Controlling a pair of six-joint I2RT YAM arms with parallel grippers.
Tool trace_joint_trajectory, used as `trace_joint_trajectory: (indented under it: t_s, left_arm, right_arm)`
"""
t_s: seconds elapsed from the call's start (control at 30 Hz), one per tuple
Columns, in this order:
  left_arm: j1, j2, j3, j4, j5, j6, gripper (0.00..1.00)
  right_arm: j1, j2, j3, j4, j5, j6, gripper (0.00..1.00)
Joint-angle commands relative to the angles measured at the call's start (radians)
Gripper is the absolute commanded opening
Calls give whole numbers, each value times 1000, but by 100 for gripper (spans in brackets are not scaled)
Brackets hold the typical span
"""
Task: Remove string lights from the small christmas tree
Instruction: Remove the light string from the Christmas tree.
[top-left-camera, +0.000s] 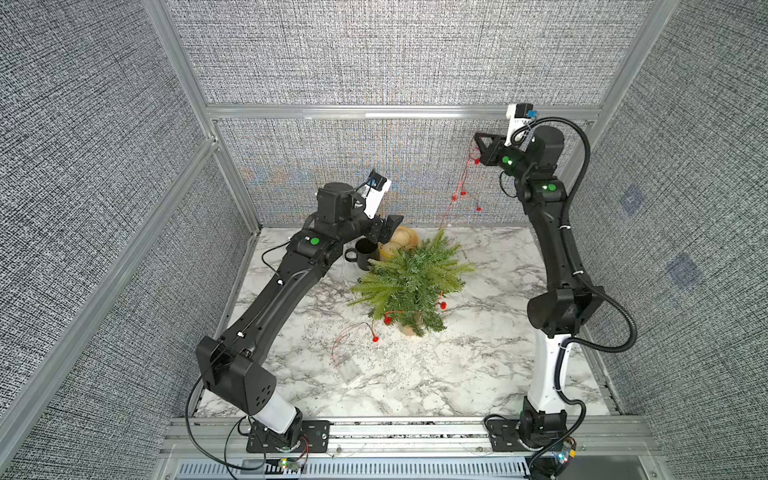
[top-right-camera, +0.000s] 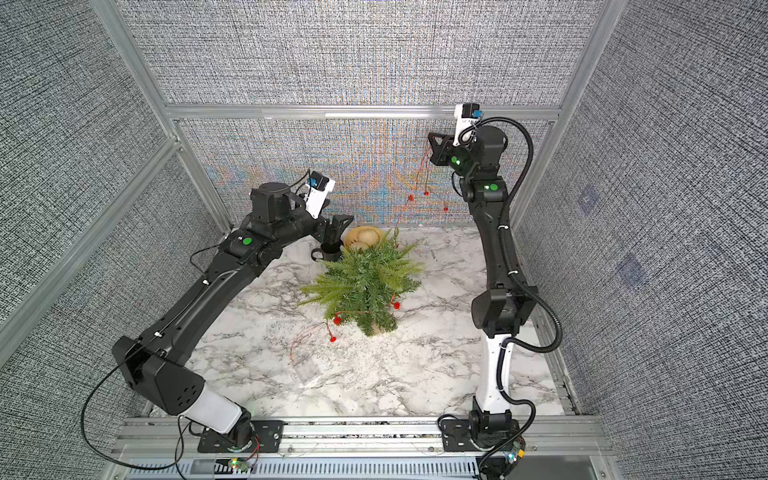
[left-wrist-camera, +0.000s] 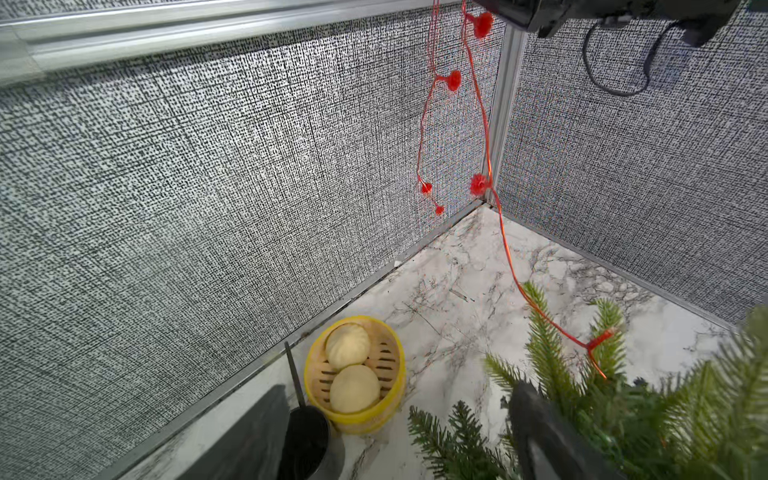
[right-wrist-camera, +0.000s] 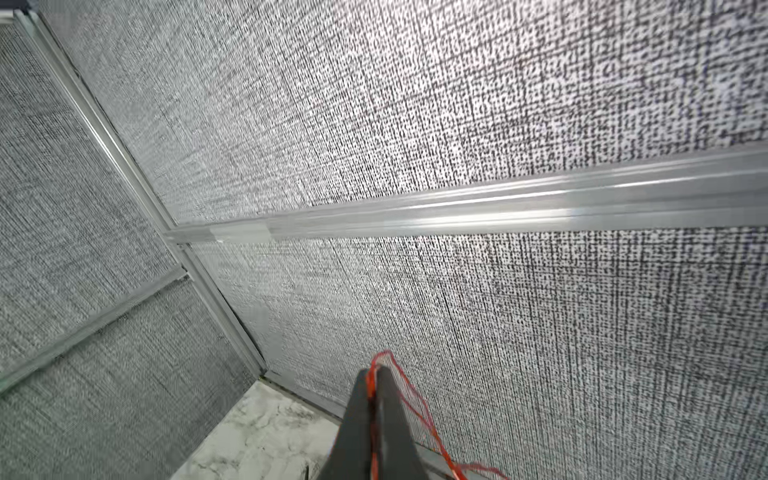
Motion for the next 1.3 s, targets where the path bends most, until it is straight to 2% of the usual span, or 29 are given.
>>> trace_joint_trajectory:
  t_s: [0.0,0.17,0.33,0.6,0.97,1.27]
  left_arm:
    - [1,-38,-30,16,-1,-22,84]
    - [0,-78,-73,12,1,-22,84]
    - [1,-98,-108,15,-1,-24,84]
    - [1,-126,-136,11,-3,-28,84]
    - [2,-232,-209,-34,-139,-110,85]
    - [9,-294,-251,-91,-148,-183,85]
  right_arm:
    - [19,4,1,217,-6,82,0]
    - [33,29,82,252,-5,109,0]
    - [25,-32,46,247,0,61,0]
    - [-1,-200,-153,211,48,-69,0]
    - [-66,-382,-379,173,45,-126,0]
    - [-85,-557,-551,140,73,-162,0]
